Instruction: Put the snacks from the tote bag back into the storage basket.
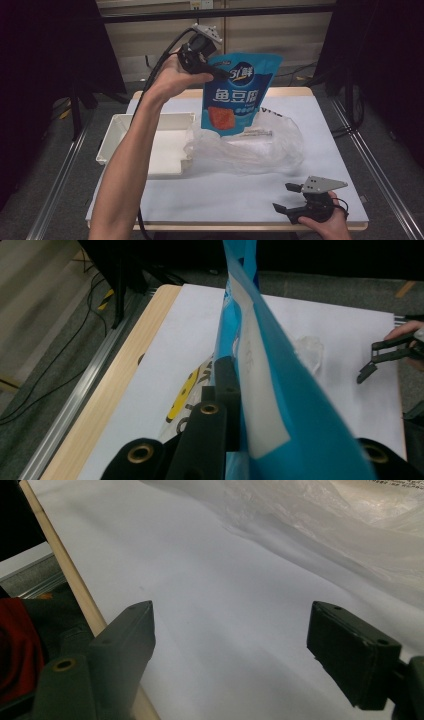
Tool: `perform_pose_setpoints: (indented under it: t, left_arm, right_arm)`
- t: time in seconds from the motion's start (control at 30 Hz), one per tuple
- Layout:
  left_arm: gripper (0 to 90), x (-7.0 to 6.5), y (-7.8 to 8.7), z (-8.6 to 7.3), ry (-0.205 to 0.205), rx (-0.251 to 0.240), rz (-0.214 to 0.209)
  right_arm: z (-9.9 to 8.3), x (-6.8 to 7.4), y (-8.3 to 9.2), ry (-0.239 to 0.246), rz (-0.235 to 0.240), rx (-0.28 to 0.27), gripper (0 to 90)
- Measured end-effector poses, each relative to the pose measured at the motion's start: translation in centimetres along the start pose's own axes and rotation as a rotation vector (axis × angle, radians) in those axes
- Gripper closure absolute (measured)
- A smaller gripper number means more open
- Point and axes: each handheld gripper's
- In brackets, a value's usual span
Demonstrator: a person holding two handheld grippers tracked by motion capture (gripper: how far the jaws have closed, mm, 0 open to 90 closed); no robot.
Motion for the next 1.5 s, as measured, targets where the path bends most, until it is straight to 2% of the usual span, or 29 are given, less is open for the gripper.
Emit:
perform_pose_setpoints:
  t: [0.07,0.17,0.2,0.23,0.63,0.83,0.87,1.0,1.1,1.23,1.37,1.5]
  left_arm:
    - [90.0,0.1,0.3,-0.1,-0.001,0.003,-0.007]
    - [90.0,0.2,0.9,-0.5,-0.001,0.012,0.014]
    - [90.0,0.3,1.3,-0.8,0.016,0.011,0.015]
    - [90.0,0.4,1.6,-1.0,0.016,0.014,0.02]
    - [90.0,1.1,3.9,-2.3,0.044,-0.021,0.051]
    - [90.0,1.3,4.6,-2.7,0.048,-0.016,0.06]
    - [90.0,1.4,4.7,-3.0,0.042,-0.004,0.064]
    - [90.0,1.7,5.1,-3.9,0.061,-0.017,0.064]
    - [90.0,2.0,5.4,-4.4,0.056,-0.015,0.06]
    - [90.0,2.4,6.6,-5.7,0.068,-0.027,0.069]
    - [90.0,2.6,7.5,-6.6,0.09,-0.049,0.074]
    - [90.0,2.8,8.6,-7.8,0.117,-0.06,0.099]
  right_arm:
    - [0.0,0.0,0.0,0.0,0.0,0.0,19.3]
    - [0.0,0.0,0.0,0.001,0.0,-0.001,19.2]
    - [0.0,0.0,0.0,-0.001,-0.003,-0.001,18.8]
    - [0.0,0.0,0.0,-0.002,-0.003,0.0,18.8]
    - [0.1,-0.1,-0.2,0.001,-0.003,0.008,18.5]
    - [0.1,-0.1,-0.2,0.001,-0.001,0.008,18.3]
    - [0.1,-0.1,-0.2,0.001,-0.002,0.008,18.1]
    - [0.1,0.0,-0.2,0.003,0.0,0.006,18.1]
    - [0.1,0.0,-0.2,0.001,0.001,0.008,18.1]
    - [0.0,-0.1,-0.1,-0.003,-0.002,0.007,18.0]
    - [0.1,-0.1,-0.2,-0.002,-0.002,0.008,18.1]
    - [0.1,-0.1,-0.2,-0.001,-0.004,0.009,18.1]
Point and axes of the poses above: each handheld gripper's, and its own axes: y roughly backward along the jaws, z roughly out of its top, x roughly to its left, and after that the axes turned 11 degrees about x, right-handed
